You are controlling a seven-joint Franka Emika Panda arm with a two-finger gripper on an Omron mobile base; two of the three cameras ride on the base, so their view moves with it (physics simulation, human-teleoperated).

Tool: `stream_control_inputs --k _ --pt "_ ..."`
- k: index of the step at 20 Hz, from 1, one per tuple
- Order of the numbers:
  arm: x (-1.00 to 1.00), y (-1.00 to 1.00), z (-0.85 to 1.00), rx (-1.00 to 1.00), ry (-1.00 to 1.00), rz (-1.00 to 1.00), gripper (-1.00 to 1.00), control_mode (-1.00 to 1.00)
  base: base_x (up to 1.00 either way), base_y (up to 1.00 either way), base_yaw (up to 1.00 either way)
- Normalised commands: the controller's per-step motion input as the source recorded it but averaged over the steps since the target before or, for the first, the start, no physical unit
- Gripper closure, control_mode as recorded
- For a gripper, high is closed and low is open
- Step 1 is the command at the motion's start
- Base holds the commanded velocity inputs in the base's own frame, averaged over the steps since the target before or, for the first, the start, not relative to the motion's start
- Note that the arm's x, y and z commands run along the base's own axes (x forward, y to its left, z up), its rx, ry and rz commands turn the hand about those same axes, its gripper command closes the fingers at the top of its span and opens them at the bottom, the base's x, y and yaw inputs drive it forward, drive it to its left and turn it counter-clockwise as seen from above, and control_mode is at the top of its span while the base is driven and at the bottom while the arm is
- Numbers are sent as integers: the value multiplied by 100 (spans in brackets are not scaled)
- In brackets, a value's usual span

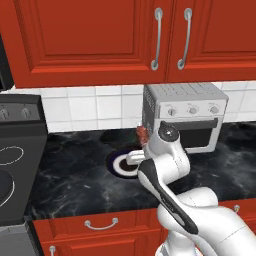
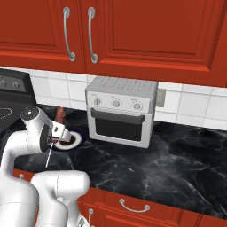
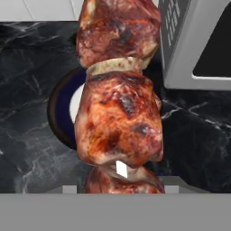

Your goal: Place the cold items (broccoli and pear) from the fridge in one tupperware on the dining counter. Place the warm items (hot dog and kebab skewer) in the stove area in another tupperware.

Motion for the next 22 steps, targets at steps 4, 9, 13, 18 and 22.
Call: stream_control_inputs --k 4,9,13,18,22 --pt "-48 0 98 0 0 1 100 -100 0 0 0" --pt "-51 0 87 0 1 0 100 -100 0 0 0" --pt "-47 0 84 0 2 0 100 -100 0 0 0" --pt "-36 0 35 0 0 0 100 100 -33 -4 1" --pt "0 0 0 0 0 0 100 100 -98 -4 7"
